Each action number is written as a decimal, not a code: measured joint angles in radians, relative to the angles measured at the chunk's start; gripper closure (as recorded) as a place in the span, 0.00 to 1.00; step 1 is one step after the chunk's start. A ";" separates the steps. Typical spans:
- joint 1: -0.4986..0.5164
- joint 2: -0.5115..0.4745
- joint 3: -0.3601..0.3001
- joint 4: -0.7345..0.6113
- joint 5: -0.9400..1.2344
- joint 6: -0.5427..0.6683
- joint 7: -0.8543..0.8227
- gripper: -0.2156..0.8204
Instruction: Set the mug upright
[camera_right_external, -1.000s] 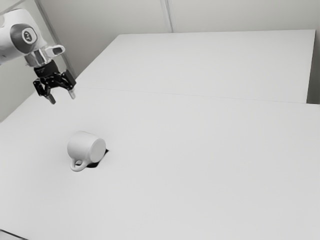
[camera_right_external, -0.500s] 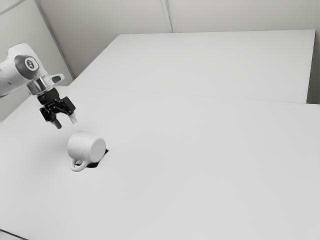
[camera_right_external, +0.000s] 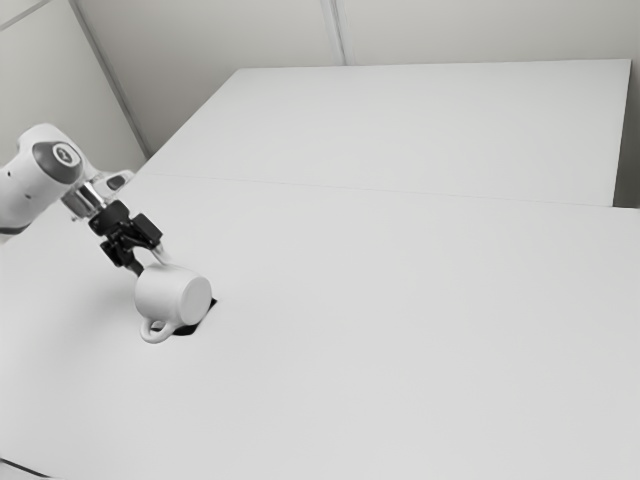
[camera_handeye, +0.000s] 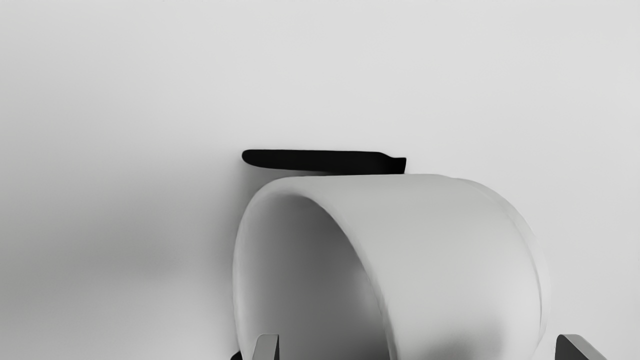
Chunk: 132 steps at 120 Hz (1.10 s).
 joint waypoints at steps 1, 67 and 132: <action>0.000 0.001 0.000 -0.001 -0.003 0.001 0.002 0.21; 0.019 0.003 -0.012 -0.076 -0.199 0.015 0.087 0.56; -0.006 -0.160 -0.098 -0.112 -0.181 0.032 0.113 0.90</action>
